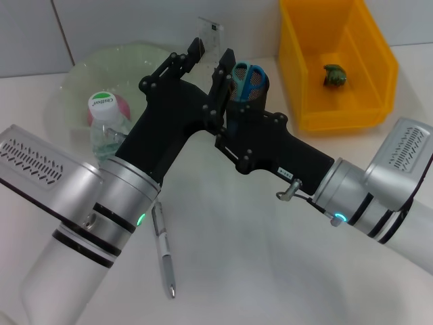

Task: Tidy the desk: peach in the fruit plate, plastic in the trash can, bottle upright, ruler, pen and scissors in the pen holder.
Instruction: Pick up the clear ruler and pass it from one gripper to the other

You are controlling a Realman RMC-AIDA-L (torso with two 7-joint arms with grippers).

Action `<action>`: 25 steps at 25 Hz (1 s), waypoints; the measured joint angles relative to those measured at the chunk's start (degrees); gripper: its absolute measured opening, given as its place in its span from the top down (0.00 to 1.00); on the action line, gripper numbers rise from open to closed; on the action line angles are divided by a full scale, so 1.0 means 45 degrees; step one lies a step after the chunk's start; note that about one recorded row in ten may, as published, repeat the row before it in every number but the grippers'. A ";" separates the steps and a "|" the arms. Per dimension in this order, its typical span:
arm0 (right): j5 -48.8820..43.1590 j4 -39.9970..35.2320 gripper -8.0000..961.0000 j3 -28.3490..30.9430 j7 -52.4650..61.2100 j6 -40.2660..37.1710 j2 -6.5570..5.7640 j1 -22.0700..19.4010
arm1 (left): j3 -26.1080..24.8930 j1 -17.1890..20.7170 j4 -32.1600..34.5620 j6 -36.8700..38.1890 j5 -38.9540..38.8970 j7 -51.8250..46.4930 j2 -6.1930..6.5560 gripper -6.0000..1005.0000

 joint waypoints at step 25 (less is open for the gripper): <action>-0.0009 0.0210 0.71 0.0267 -0.0504 -0.0498 0.0000 0.0186 | 0.0185 -0.0020 -0.0173 -0.0057 0.0001 -0.0048 0.0000 0.60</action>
